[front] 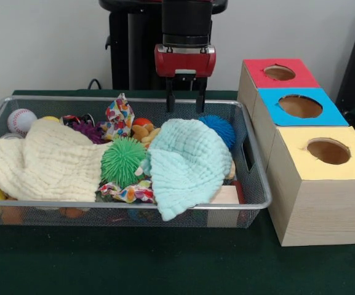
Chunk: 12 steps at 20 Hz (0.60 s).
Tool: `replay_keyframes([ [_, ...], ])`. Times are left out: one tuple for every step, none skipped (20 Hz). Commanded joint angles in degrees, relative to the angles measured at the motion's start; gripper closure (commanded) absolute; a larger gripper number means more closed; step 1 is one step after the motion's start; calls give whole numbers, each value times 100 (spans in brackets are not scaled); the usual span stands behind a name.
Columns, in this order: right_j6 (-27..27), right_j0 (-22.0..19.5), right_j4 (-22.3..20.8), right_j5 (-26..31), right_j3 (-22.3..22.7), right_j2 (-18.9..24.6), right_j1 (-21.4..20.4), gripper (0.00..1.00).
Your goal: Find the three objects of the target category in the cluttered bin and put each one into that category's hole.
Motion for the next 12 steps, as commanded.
replay_keyframes([
  [394, 419, 66, 1769, -402, -460, -27, 0],
  [342, 408, 41, 1837, -413, -458, -48, 0],
  [351, 407, 46, 1905, -412, -469, -63, 0],
  [357, 414, 33, 1975, -440, -484, -80, 0],
  [370, 415, 14, 2012, -462, -495, -89, 0],
  [396, 406, -2, 1984, -516, -484, -57, 0],
  [425, 407, -25, 1959, -549, -506, -35, 0],
  [512, 442, -42, 1846, -640, -571, 29, 0],
  [548, 455, -69, 1808, -690, -599, 72, 0],
  [590, 482, -125, 1663, -804, -650, 186, 0],
  [595, 458, -139, 1637, -847, -632, 250, 0],
  [570, 426, -160, 1597, -928, -602, 351, 0],
])
